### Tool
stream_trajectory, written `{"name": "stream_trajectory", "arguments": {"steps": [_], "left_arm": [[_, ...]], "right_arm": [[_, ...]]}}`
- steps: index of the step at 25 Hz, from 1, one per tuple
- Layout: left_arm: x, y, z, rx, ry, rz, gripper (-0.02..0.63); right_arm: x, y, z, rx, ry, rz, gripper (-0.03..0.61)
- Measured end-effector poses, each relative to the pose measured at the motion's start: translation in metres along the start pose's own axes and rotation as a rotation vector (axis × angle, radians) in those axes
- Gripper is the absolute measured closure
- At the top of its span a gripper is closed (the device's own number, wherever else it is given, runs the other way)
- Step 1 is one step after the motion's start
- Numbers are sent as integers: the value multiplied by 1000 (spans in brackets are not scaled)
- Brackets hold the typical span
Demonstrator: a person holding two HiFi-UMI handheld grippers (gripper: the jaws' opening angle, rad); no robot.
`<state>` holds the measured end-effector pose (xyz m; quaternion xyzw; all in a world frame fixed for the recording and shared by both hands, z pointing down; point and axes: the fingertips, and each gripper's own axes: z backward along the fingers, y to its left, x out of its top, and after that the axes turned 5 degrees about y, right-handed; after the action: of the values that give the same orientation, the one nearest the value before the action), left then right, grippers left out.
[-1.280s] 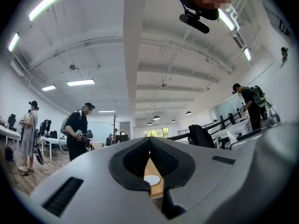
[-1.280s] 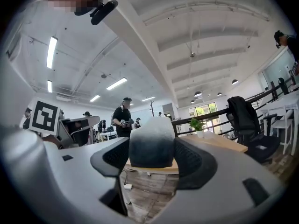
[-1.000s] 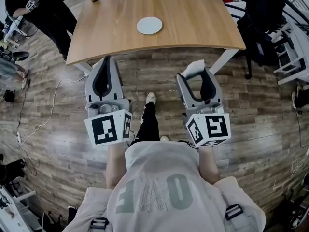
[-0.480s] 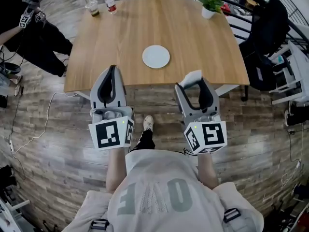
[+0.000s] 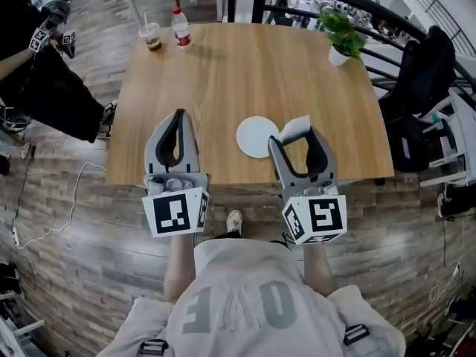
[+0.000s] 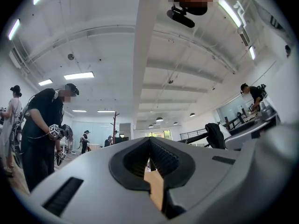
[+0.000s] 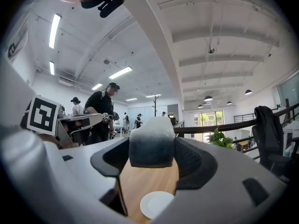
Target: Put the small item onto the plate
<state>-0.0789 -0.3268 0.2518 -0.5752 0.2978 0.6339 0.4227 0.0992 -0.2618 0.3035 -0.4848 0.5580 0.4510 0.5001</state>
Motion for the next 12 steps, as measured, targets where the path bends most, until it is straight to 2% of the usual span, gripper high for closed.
{"name": "stream_trajectory", "arguments": {"steps": [5, 12], "left_arm": [[-33, 14, -25, -8, 42, 37, 604], [-24, -1, -47, -60, 19, 28, 605]], "right_arm": [[-11, 5, -23, -18, 50, 8, 273], [-1, -12, -29, -55, 24, 2, 273]]}}
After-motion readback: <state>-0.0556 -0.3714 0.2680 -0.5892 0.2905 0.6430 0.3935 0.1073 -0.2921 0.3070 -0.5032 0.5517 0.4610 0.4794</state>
